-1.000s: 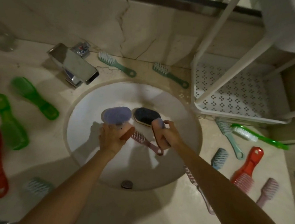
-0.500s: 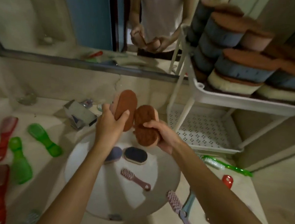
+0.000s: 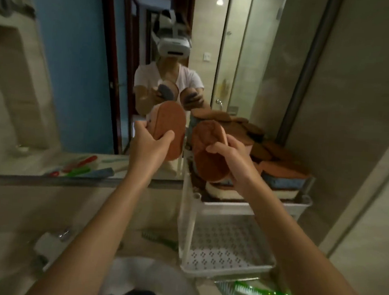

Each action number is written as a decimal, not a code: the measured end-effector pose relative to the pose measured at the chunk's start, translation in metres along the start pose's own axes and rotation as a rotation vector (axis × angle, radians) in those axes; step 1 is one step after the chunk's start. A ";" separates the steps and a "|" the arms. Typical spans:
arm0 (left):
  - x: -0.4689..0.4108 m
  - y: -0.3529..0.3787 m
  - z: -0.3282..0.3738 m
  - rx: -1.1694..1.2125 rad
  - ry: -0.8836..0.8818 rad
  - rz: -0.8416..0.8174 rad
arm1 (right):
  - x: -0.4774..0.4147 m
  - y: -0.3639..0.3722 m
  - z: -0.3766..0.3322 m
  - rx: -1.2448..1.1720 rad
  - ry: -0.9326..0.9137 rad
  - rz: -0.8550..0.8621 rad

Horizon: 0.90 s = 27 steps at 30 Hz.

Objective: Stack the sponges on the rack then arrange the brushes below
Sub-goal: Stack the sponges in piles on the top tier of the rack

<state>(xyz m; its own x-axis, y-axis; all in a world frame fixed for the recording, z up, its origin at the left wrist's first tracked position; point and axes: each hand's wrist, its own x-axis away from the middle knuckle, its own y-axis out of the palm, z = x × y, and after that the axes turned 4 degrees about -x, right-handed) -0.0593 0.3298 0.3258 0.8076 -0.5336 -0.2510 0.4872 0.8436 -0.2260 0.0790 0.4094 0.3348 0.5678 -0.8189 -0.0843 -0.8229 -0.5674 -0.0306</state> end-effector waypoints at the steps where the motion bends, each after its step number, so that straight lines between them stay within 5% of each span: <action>1: -0.006 0.009 0.010 0.022 0.011 -0.013 | -0.005 -0.010 -0.010 -0.006 -0.016 0.027; 7: -0.034 0.071 0.056 -0.014 0.052 -0.171 | -0.051 -0.074 -0.035 -0.039 0.038 0.234; 14: -0.072 0.127 0.063 0.059 -0.108 -0.301 | -0.104 -0.128 -0.019 -0.009 0.156 0.406; 27: -0.093 0.141 0.037 0.165 -0.257 -0.305 | -0.131 -0.124 0.004 0.152 0.268 0.273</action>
<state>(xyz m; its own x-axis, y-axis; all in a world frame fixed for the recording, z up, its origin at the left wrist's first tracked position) -0.0535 0.5004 0.3526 0.6648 -0.7453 0.0513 0.7462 0.6590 -0.0944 0.1062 0.5871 0.3456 0.2974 -0.9426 0.1516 -0.9267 -0.3232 -0.1915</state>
